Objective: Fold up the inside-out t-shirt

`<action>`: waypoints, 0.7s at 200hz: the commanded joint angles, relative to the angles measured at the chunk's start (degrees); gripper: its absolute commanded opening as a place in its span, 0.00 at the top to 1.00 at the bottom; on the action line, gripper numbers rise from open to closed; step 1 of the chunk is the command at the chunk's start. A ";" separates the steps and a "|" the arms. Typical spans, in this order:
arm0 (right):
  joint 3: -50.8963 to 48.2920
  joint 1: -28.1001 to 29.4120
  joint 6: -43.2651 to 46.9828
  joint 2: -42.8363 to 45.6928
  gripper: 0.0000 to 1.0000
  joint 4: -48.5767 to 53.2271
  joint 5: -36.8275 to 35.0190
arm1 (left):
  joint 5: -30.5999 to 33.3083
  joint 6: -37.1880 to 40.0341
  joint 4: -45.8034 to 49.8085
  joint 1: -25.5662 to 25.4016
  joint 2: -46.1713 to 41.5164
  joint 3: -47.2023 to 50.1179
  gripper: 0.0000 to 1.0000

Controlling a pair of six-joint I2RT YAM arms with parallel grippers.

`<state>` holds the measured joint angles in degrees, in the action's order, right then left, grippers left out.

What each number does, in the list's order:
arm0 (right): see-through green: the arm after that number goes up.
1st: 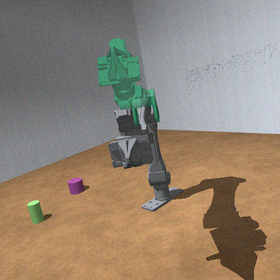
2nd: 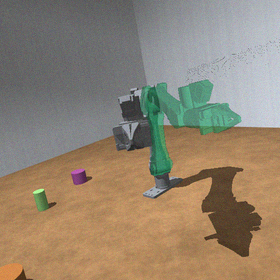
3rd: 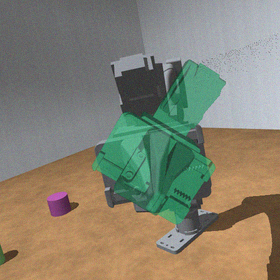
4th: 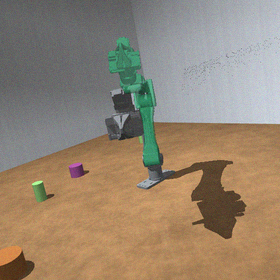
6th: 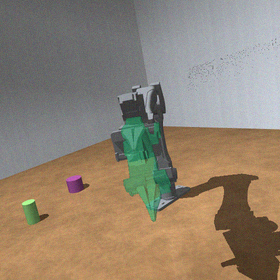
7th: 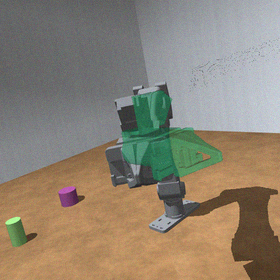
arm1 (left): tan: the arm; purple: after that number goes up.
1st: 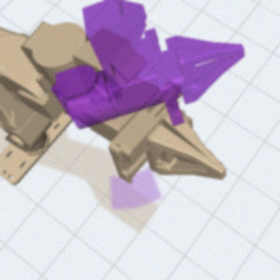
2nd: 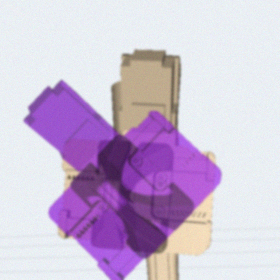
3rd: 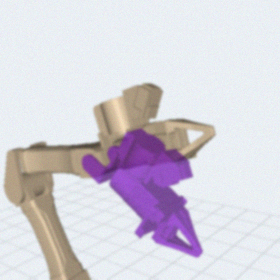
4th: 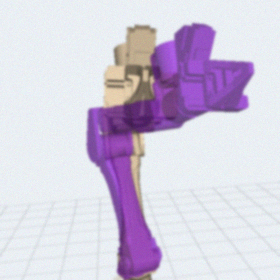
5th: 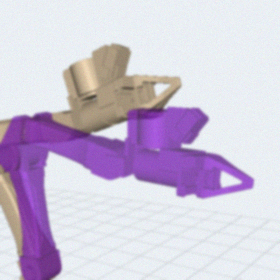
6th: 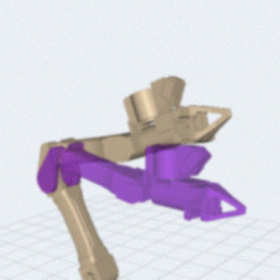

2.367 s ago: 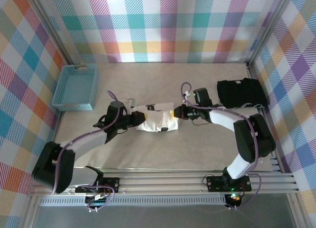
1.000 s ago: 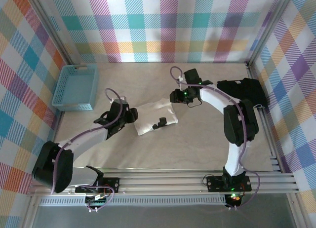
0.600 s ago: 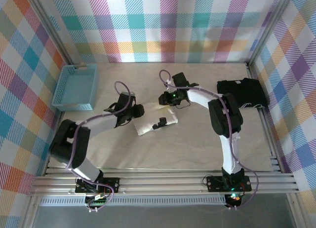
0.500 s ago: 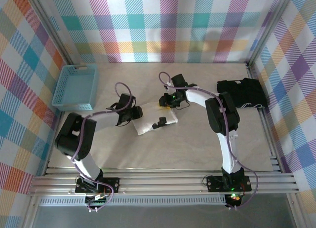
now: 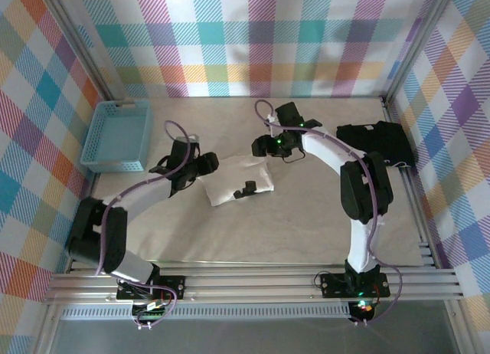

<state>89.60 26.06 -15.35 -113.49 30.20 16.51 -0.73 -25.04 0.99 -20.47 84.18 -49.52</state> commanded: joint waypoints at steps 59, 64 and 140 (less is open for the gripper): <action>6.11 0.80 -0.85 -12.25 0.23 7.78 6.95 | 1.05 0.15 7.10 0.61 -10.26 4.01 0.36; 6.03 1.11 -1.13 -12.59 0.24 7.74 7.27 | 1.08 0.18 7.45 0.63 -10.53 4.09 0.35; 3.45 4.02 -5.03 -13.84 0.66 2.38 11.80 | 1.96 0.52 10.12 0.74 -15.26 6.30 0.34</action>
<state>94.08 29.71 -19.55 -126.80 33.67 26.15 -0.14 -25.04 9.15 -20.36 70.78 -44.86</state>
